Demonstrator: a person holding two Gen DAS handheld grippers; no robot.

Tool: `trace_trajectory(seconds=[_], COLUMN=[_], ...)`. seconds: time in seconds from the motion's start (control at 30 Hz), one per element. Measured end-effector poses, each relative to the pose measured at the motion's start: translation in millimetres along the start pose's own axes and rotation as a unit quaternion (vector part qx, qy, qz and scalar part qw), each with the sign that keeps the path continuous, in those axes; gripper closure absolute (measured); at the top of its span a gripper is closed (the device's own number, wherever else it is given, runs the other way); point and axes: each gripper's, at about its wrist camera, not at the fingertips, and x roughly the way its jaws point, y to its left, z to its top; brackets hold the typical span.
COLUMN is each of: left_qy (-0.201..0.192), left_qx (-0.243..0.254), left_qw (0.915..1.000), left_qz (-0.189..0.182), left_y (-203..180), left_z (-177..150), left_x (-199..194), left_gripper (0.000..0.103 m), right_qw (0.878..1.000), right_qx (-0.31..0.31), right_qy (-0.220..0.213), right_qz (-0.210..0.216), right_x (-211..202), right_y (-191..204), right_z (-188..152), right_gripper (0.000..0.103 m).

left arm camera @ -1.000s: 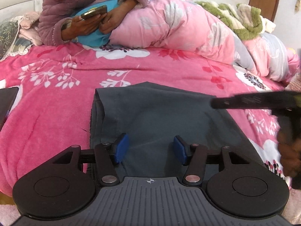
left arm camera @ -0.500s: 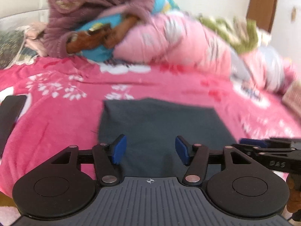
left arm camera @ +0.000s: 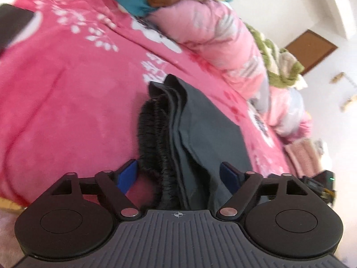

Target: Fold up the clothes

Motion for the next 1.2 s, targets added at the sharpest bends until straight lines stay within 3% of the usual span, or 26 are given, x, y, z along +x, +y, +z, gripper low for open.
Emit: trace_trajectory(seconds=[0.23,0.43,0.57,0.67,0.7,0.8,1.2], left_qy=[0.046,0.067,0.065,0.063,0.063,0.053,-0.011], left_qx=[-0.002,0.024,0.021,0.021,0.027,0.065,0.134], left_qw=[0.9969,0.9949,0.9952,0.9964,0.9965,0.996,0.99], left_qz=[-0.064,-0.071,-0.069,-0.052,-0.048,-0.031,-0.043], left_y=[7.4,-1.5,-2.2,-3.0,-5.8,-22.1,-80.6], left_z=[19.0,26.9,28.5,28.9,29.1,26.4,18.1], left_x=[22.7,38.5,42.2,40.2,40.1,37.0,9.3], left_gripper=[0.018,0.02,0.032,0.057,0.067,0.081,0.086], right_qw=[0.998,0.994,0.993,0.994,0.995,0.996,0.983], right_qx=[0.003,-0.01,-0.023,-0.025,-0.03,-0.053,-0.175], right_qy=[0.043,0.068,0.074,0.07,0.066,0.045,-0.062], right_qz=[0.045,0.081,0.092,0.078,0.073,0.055,0.006], right_x=[19.2,44.8,62.1,70.8,71.9,67.4,11.2], right_y=[-5.7,-4.2,-1.1,2.5,3.9,11.8,60.0], right_z=[17.0,33.7,40.1,42.4,41.7,37.4,19.2], right_gripper=[0.027,0.031,0.047,0.07,0.077,0.093,0.098])
